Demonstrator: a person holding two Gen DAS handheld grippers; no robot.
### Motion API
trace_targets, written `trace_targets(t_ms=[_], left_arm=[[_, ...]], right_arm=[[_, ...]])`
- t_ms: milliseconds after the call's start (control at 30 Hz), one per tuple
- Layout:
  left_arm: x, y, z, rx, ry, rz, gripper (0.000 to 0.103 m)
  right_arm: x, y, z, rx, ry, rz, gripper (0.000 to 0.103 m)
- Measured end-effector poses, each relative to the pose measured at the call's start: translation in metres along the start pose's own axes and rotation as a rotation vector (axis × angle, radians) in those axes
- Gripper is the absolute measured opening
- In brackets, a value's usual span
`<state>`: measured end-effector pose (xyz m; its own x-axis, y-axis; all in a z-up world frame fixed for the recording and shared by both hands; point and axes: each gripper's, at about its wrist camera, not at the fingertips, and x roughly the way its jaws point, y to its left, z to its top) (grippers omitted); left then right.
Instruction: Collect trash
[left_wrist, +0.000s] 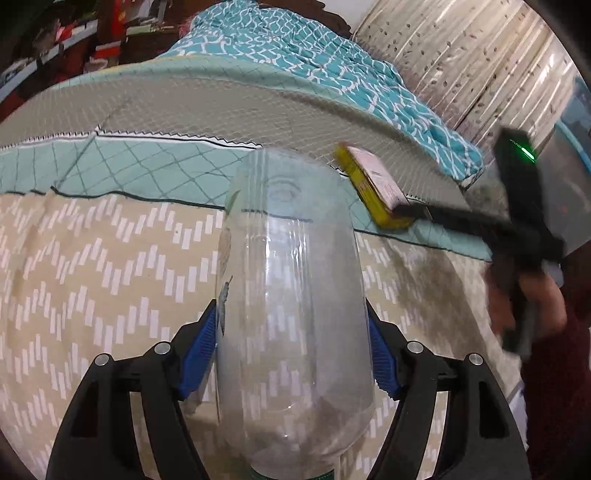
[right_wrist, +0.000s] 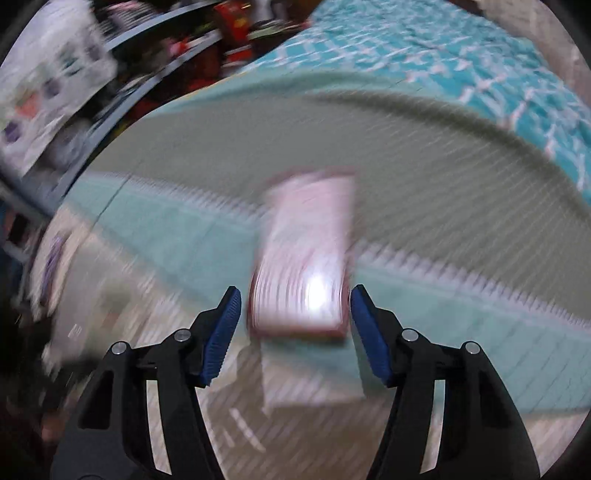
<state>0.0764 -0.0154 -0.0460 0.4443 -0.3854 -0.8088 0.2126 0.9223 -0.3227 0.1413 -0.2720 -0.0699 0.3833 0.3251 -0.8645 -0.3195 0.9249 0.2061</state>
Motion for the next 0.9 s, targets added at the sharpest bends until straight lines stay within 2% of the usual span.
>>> trace_targets(t_ms=[33, 67, 100, 167, 233, 400, 600, 700, 800, 900], left_arm=[[0.001, -0.001, 0.0, 0.006, -0.001, 0.007, 0.068], [0.001, -0.003, -0.001, 0.017, -0.002, 0.018, 0.068], [0.002, -0.005, -0.001, 0.026, -0.003, 0.026, 0.068], [0.003, -0.004, -0.001, 0.027, -0.003, 0.026, 0.068], [0.003, -0.004, 0.0, 0.026, 0.003, 0.016, 0.068], [-0.001, 0.003, -0.004, 0.013, 0.011, -0.015, 0.07], [-0.004, -0.003, -0.011, 0.045, 0.013, 0.002, 0.074], [0.001, -0.008, -0.011, 0.062, 0.017, 0.029, 0.074], [0.002, -0.012, -0.013, 0.086, 0.004, 0.057, 0.071], [0.003, -0.011, -0.011, 0.091, 0.001, 0.051, 0.07]], right_arm=[[0.0, 0.0, 0.0, 0.0, 0.0, 0.0, 0.062], [-0.009, 0.013, -0.023, -0.016, -0.029, 0.011, 0.062], [-0.013, 0.015, -0.031, -0.012, -0.05, 0.003, 0.063], [-0.022, 0.012, -0.043, 0.032, -0.109, -0.047, 0.066], [-0.028, 0.005, -0.049, 0.105, -0.167, -0.077, 0.076], [-0.03, -0.007, -0.041, 0.257, -0.248, -0.056, 0.088], [0.004, 0.003, -0.001, 0.275, -0.211, -0.088, 0.089], [0.024, 0.01, 0.013, 0.243, -0.165, -0.155, 0.088], [0.028, 0.013, 0.007, 0.181, -0.17, -0.216, 0.07], [0.02, 0.012, -0.005, 0.171, -0.174, -0.194, 0.068]])
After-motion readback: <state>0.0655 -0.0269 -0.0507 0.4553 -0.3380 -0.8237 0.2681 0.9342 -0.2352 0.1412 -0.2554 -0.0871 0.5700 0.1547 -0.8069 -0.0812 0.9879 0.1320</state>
